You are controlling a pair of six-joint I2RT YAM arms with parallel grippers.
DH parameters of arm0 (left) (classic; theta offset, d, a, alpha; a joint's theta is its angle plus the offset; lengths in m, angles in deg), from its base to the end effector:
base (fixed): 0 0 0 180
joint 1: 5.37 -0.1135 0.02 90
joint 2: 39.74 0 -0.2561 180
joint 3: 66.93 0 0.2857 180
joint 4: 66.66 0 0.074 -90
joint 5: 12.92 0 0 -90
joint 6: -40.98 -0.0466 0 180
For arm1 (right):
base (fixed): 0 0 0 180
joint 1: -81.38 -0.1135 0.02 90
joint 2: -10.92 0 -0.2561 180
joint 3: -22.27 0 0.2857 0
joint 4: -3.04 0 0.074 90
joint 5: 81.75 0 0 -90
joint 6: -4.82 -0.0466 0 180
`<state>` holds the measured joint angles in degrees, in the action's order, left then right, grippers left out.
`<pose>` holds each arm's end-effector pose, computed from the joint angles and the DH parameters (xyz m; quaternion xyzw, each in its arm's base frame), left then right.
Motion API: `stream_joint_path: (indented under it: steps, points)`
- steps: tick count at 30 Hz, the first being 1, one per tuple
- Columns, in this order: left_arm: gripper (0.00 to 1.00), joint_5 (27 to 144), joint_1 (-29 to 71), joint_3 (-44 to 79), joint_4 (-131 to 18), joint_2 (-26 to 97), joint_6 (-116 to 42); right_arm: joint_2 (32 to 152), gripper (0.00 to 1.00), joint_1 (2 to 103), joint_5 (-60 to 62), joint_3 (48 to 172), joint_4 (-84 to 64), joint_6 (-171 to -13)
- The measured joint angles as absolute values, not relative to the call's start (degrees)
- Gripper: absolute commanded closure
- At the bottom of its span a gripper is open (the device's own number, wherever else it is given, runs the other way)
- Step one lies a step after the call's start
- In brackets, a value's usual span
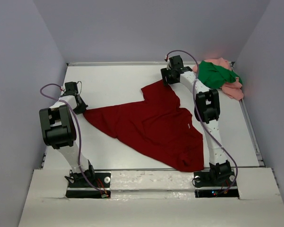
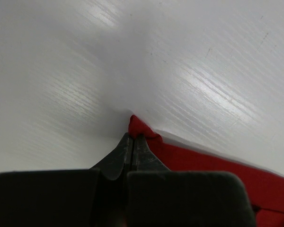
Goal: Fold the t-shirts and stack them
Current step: Flatten out the tshirt
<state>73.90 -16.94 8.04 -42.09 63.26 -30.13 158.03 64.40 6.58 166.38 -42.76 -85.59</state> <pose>0.3943 0.0834 0.1330 -0.2573 0.9113 0.0058 0.3215 0.5732 0.1765 0.1469 -0.1399 0.9255 0.0667 0.3457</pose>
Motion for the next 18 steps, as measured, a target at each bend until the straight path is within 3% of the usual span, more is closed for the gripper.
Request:
stream_joint_path:
  steps: [18]
  points:
    - [1.0, 75.13, -16.94, 8.98, -41.76, 63.85, -30.65, 157.13, 0.47, 64.06, 2.78, 163.26, -38.39, -87.8]
